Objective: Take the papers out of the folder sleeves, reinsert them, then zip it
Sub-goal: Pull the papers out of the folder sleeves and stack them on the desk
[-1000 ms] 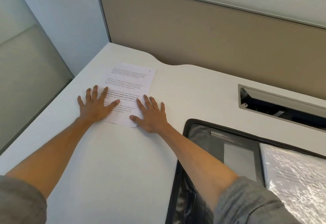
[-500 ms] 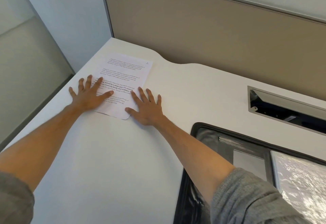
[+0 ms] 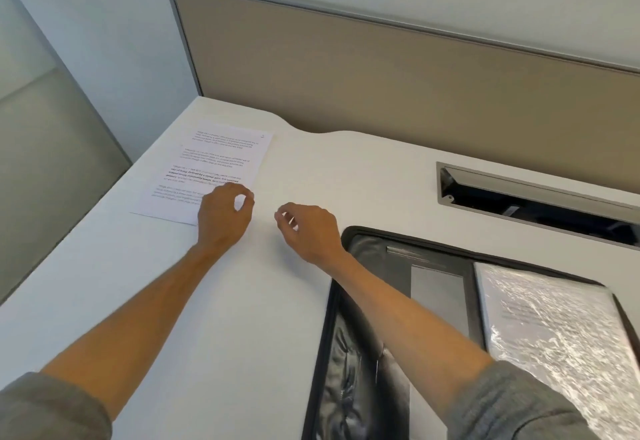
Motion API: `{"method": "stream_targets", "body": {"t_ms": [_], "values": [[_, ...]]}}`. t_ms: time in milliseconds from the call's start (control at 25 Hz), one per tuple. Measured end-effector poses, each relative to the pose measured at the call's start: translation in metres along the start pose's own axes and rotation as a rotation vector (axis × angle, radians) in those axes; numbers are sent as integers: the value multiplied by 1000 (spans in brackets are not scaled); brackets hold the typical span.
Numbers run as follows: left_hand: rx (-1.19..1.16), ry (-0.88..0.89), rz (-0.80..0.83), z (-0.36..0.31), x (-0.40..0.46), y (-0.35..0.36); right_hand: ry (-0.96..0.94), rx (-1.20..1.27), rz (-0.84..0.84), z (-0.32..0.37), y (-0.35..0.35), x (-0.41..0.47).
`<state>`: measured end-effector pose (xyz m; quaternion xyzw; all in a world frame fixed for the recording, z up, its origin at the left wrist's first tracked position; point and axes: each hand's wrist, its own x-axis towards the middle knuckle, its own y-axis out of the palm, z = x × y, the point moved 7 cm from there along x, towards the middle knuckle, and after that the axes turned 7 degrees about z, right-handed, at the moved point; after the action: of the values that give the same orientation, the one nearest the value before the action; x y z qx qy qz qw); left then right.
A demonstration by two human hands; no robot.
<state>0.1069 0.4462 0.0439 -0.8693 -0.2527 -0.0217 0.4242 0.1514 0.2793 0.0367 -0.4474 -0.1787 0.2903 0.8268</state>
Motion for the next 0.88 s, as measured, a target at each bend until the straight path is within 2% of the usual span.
{"method": "stream_targets", "body": {"t_ms": [120,280,440,640,760,880], "values": [[-81,-56,55,-12,-20,30,58,7,39,-18,-6,-21],[-250,-32,123,-77,-60,69,110,-4,38,-67,-42,-86],[-245,-20,246,-137,-112,112,194,45,3,-124,-70,-160],[-215,106,402,-204,-179,163,329,78,-63,-185,-108,-247],[-241,200,439,-245,-211,186,422,124,-98,-222,-127,-293],[-204,291,456,-277,-234,207,534,109,-257,-257,-149,-344]]}}
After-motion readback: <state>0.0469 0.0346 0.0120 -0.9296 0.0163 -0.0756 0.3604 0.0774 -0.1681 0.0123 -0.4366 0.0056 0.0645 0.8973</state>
